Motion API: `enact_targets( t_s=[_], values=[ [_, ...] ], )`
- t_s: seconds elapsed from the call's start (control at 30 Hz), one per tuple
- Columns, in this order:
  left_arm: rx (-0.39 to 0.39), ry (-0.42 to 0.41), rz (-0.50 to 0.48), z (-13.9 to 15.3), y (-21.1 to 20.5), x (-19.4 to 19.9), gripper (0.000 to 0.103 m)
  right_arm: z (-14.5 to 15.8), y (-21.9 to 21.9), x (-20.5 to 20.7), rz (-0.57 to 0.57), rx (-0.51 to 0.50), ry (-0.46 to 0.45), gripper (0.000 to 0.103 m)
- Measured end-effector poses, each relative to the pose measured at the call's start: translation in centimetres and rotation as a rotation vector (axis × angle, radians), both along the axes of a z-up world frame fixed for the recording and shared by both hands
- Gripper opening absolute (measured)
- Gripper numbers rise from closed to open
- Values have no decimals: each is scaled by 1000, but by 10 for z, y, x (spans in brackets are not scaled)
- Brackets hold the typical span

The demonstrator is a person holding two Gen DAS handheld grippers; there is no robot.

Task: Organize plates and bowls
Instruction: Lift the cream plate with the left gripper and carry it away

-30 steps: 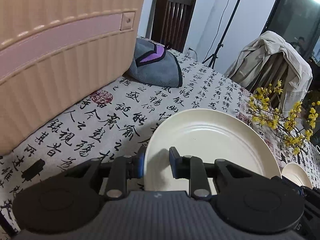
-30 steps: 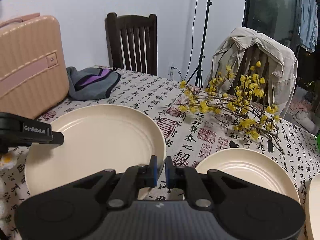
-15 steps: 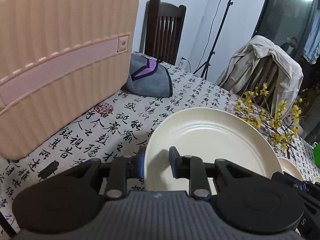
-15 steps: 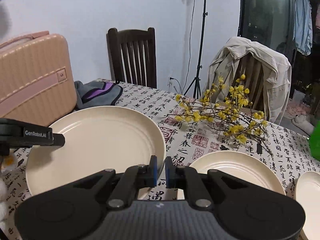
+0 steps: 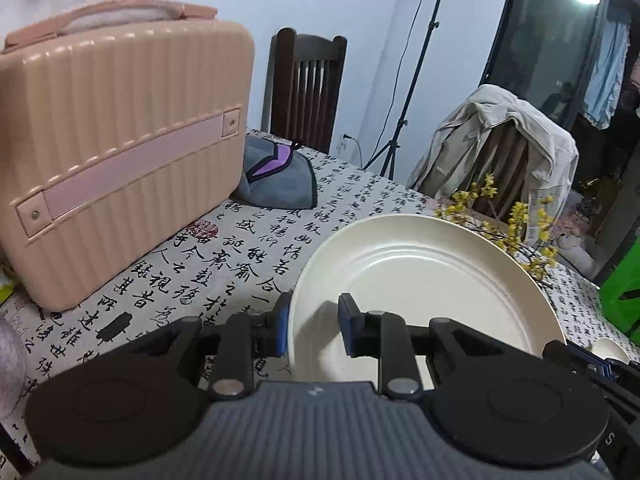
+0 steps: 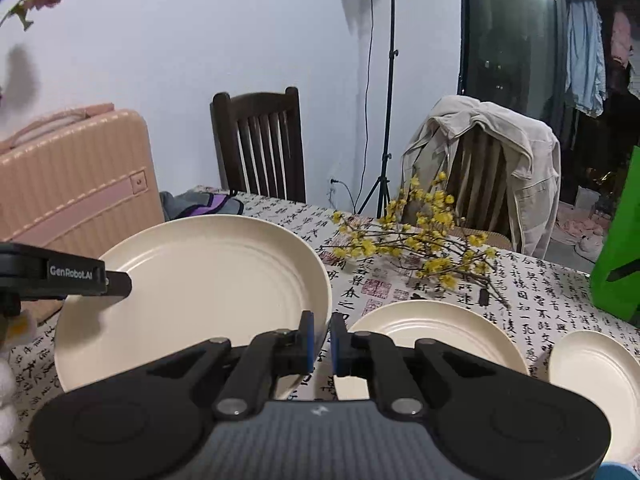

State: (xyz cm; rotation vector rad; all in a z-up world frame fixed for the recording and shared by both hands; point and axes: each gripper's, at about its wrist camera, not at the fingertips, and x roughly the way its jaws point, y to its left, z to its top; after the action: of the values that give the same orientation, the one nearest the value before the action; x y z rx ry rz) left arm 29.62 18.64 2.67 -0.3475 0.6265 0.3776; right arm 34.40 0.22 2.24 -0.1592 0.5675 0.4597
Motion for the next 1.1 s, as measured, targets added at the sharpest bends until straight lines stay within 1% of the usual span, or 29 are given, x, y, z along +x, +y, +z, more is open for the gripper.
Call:
enact_targets(
  t_s=[0.47, 1.1],
  values=[
    [4, -56, -33, 21, -29, -45, 25, 22, -35, -46, -23, 37, -54, 8],
    [6, -103, -102, 34, -77, -97, 25, 31, -88, -107, -76, 73, -95, 8]
  ],
)
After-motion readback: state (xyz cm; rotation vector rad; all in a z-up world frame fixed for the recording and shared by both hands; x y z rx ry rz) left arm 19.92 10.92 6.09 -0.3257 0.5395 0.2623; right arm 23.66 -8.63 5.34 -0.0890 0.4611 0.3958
